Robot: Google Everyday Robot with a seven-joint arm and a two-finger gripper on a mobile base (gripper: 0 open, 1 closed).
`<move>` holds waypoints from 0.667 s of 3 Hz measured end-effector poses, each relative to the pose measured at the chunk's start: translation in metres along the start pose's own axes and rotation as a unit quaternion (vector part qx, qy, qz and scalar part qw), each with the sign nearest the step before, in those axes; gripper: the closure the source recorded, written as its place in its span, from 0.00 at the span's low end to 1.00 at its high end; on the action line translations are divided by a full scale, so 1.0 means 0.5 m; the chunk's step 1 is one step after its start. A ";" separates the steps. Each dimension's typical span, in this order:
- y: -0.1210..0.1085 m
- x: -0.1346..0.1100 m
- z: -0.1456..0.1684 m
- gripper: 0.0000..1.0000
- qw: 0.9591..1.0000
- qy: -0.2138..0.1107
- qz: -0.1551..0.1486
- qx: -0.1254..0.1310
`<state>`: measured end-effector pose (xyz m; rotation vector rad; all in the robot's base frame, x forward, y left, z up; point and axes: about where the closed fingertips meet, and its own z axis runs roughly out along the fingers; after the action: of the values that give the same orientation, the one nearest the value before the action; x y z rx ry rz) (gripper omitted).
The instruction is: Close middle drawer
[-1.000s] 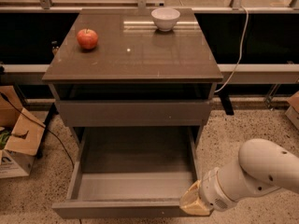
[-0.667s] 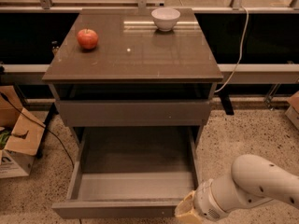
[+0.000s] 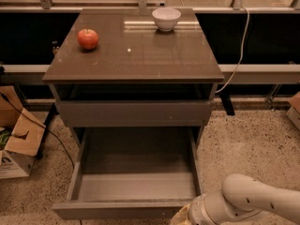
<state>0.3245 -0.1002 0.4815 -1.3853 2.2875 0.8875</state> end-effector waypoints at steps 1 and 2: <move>-0.035 0.038 0.064 1.00 1.000 -0.009 0.022 -0.008; -0.079 0.056 0.106 1.00 0.999 -0.016 0.032 -0.011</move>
Offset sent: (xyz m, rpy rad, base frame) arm 0.0395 0.0009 -0.1024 0.0519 0.0540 -0.0773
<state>0.3436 -0.0975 0.4124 -1.3022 2.3167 0.9499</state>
